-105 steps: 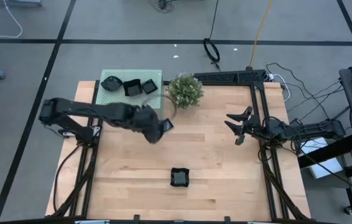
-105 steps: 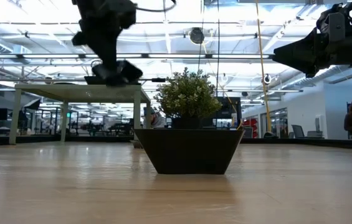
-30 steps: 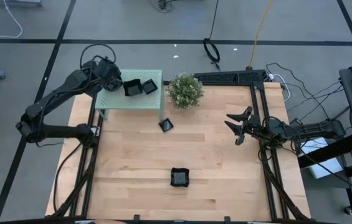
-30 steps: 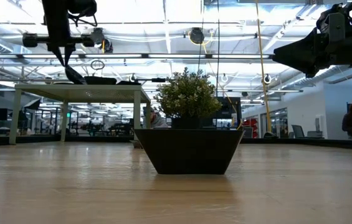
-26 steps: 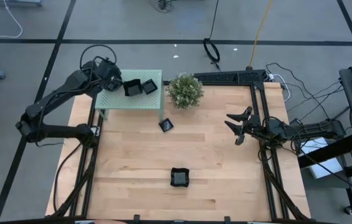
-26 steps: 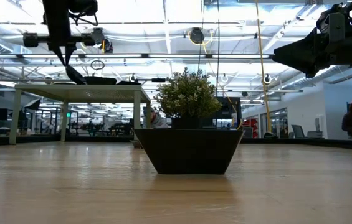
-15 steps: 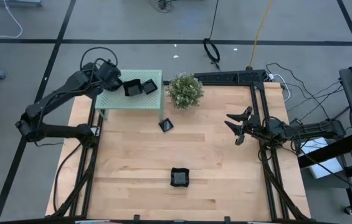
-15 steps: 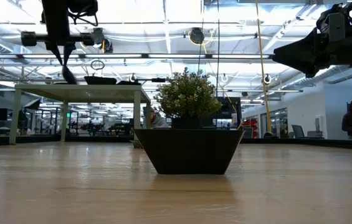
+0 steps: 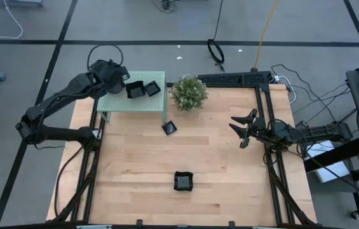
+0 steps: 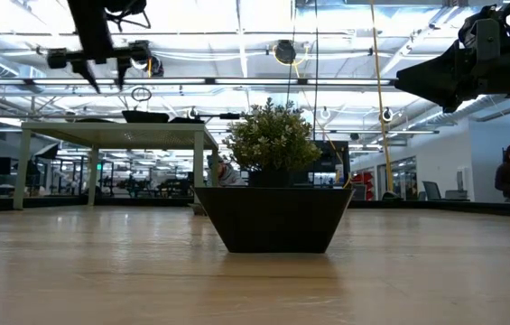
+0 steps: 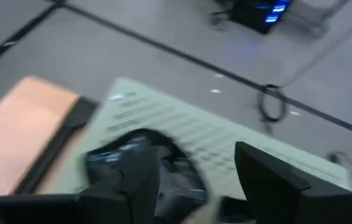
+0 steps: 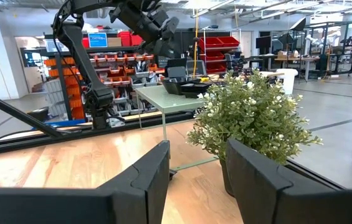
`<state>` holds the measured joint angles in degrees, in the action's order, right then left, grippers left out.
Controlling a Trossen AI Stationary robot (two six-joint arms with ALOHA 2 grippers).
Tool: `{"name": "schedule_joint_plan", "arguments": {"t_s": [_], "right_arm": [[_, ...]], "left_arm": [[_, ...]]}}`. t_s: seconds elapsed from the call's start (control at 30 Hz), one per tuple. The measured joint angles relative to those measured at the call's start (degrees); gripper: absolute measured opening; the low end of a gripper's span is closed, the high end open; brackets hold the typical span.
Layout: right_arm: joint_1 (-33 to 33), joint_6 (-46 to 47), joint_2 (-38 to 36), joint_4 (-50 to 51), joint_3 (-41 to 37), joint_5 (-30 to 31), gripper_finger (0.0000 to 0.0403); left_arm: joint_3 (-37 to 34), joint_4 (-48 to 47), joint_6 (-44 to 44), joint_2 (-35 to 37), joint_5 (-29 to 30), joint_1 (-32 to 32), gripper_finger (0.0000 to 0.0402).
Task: Pick & Place Mini shaped plates
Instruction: Stack the distorted square plate on top of the distorted square plate on the shelf
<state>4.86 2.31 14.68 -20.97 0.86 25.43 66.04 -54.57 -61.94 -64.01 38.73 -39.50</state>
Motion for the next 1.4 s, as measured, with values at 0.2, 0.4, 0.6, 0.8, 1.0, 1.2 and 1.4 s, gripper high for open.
{"name": "schedule_joint_plan", "arguments": {"t_s": [0.2, 0.4, 0.6, 0.8, 1.0, 1.2, 1.4], "right_arm": [[0.0, 0.0, 0.0, 0.0, 0.0, 0.0, 0.0144], [0.0, 0.0, 0.0, 0.0, 0.0, 0.0, 0.0144], [0.0, 0.0, 0.0, 0.0, 0.0, 0.0, 0.0144], [0.0, 0.0, 0.0, 0.0, 0.0, 0.0, 0.0144], [0.0, 0.0, 0.0, 0.0, 0.0, 0.0, 0.0144], [0.0, 0.0, 0.0, 0.0, 0.0, 0.0, 0.0144], [0.0, 0.0, 0.0, -0.1, 0.0, 0.0, 0.0144]], "left_arm": [[0.0, 12.1, 16.1, 0.3, -6.9, 3.7, 0.0214], [0.0, 20.2, 26.4, 0.3, -17.5, 10.4, 0.0214], [0.0, 28.0, 27.9, -0.8, -20.2, 19.8, 0.0214], [0.1, 35.2, 35.7, -5.1, -22.6, 27.9, 0.0214], [0.0, 36.7, 45.8, -12.8, -32.7, 36.2, 0.0214], [0.0, 39.0, 48.3, -22.8, -37.3, 46.1, 0.0214], [0.0, 45.2, 49.9, -32.7, -35.3, 53.8, 0.0214]]}}
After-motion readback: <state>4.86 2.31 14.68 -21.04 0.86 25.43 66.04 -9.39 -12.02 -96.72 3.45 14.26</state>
